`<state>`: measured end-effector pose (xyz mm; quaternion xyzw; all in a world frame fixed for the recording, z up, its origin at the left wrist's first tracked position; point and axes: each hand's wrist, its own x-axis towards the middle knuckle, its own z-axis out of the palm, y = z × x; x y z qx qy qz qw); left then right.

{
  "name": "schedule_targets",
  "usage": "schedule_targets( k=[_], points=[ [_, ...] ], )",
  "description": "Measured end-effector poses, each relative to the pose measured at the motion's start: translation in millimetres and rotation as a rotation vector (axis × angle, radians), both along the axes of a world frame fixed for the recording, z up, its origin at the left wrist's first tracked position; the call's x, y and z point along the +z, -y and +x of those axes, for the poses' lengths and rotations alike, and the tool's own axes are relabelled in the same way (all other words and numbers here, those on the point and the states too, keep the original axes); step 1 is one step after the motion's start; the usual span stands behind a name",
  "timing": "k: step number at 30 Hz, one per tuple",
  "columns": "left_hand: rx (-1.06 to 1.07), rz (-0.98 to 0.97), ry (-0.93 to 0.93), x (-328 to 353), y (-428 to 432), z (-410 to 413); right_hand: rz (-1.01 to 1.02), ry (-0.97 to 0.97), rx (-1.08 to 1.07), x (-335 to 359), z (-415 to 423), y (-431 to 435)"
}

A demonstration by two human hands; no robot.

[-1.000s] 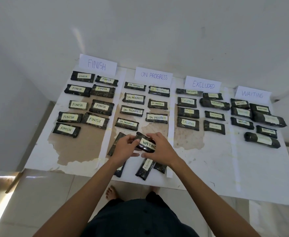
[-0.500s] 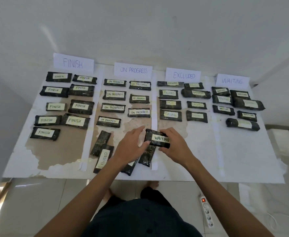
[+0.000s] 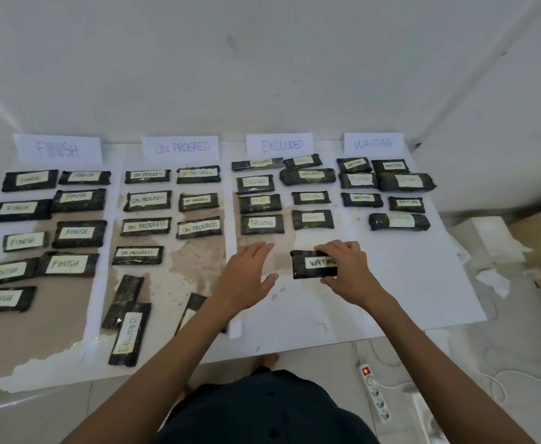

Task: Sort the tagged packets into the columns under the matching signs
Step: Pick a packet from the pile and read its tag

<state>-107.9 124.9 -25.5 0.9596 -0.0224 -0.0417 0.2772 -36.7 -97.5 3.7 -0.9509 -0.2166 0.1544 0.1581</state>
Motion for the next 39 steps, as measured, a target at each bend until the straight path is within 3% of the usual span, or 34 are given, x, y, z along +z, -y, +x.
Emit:
schedule_targets(
  k=[5,14,31,39],
  points=[
    [-0.06,0.057,-0.037,-5.5,38.3,39.5,0.009,0.017,-0.072,-5.7,33.5,57.7],
    [-0.16,0.135,-0.194,-31.1,104.4,105.4,-0.177,-0.019,-0.123,-50.2,106.9,126.9],
    [-0.196,0.166,-0.365,-76.3,138.7,154.0,-0.165,-0.086,-0.137,-113.0,150.9,153.5],
    [-0.183,0.143,-0.267,-64.7,133.5,147.4,-0.172,-0.074,-0.106,-95.6,137.1,145.1]
  ],
)
